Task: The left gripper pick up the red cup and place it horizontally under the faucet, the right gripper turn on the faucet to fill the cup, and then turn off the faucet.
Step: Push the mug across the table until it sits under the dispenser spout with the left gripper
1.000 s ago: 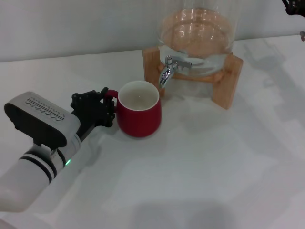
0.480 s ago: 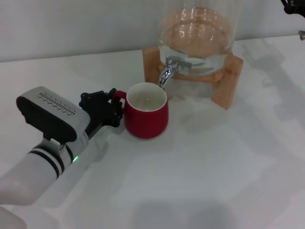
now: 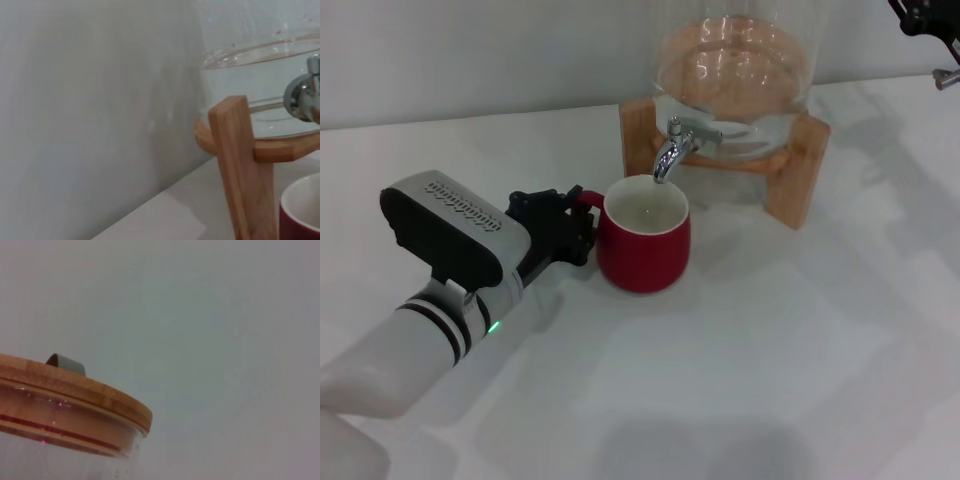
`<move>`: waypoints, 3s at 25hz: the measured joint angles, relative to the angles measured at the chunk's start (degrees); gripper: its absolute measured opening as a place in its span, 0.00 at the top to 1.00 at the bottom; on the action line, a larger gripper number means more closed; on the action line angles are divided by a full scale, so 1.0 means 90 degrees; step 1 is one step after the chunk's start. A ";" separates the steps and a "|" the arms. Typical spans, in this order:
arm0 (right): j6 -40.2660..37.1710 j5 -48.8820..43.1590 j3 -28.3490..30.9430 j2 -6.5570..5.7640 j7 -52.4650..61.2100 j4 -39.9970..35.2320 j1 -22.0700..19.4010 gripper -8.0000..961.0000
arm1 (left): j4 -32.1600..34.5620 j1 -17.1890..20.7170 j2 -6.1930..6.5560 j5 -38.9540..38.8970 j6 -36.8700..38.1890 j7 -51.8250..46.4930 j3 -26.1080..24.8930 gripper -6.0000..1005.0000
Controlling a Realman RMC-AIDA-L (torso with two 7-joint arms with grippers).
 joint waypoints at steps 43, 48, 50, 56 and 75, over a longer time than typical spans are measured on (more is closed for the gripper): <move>0.0079 0.0000 -0.0447 0.0016 0.0041 0.0079 -0.0148 0.34 | 0.0066 -0.0168 -0.0023 -0.0022 0.0827 0.0045 -0.0320 0.83; 0.0078 0.0001 -0.0446 0.0016 0.0041 0.0078 -0.0156 0.34 | 0.0096 -0.0163 -0.0032 -0.0014 0.0826 0.0062 -0.0322 0.78; 0.0078 0.0000 -0.0445 0.0016 0.0040 0.0078 -0.0156 0.34 | 0.0107 -0.0163 -0.0033 -0.0014 0.0826 0.0063 -0.0322 0.78; 0.0081 0.0001 -0.0440 0.0010 0.0030 0.0078 -0.0155 0.34 | 0.0141 -0.0165 -0.0032 -0.0014 0.0825 0.0089 -0.0323 0.78; 0.0085 0.0000 -0.0450 -0.0014 0.0003 0.0068 -0.0146 0.34 | 0.0244 -0.0294 -0.0025 0.0007 0.1132 0.0322 -0.0409 0.78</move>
